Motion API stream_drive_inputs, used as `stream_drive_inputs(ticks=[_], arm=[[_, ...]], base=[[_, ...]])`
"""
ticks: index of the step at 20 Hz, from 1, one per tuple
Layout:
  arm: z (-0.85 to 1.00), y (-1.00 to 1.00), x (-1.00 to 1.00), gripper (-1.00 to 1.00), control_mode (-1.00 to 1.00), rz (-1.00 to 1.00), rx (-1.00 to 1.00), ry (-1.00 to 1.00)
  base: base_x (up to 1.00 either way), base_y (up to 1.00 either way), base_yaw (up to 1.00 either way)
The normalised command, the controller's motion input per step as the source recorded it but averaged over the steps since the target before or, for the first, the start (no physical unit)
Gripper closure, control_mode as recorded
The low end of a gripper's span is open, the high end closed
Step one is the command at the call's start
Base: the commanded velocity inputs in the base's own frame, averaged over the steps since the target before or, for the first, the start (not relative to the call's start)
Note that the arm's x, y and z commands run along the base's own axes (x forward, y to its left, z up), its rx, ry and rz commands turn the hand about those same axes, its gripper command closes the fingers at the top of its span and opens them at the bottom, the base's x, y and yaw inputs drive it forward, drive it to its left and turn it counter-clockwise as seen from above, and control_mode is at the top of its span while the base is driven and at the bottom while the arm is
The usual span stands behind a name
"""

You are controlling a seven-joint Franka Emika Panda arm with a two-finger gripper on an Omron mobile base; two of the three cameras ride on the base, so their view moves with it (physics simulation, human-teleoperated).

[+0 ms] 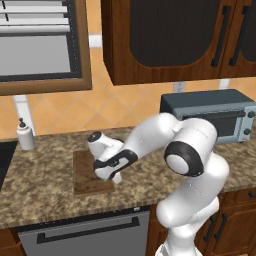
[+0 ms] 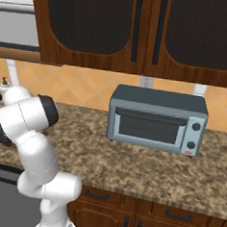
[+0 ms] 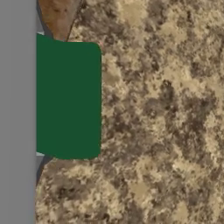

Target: Pick up the sponge from the counter and clean the cutting board by briefly scrubbing or pressing down on the cutting board. Once finished, release the sponge.

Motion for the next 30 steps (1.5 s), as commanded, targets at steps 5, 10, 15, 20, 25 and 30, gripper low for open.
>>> stream_drive_inputs(ticks=[5, 10, 15, 20, 25, 30], arm=[[-0.40, -0.92, -0.21, 1.00, -1.00, -0.11, -0.03, -0.14], [0.03, -0.48, -0.38, 1.00, -1.00, -0.13, -0.02, -0.10], [1.00, -0.04, -0.51, 1.00, -1.00, -0.03, 0.11, -0.12], [0.86, -0.04, -0.09, 1.00, -1.00, 0.00, 0.33, -0.06], [0.11, 0.40, 0.11, 1.00, -1.00, -0.02, 0.16, -0.08], [0.30, 0.35, 0.61, 1.00, -1.00, 0.00, 0.05, 0.00]], base=[[0.00, 0.00, 0.00], [0.00, 0.00, 0.00], [0.00, 0.00, 0.00], [0.00, 0.00, 0.00], [0.00, 0.00, 0.00], [0.00, 0.00, 0.00]])
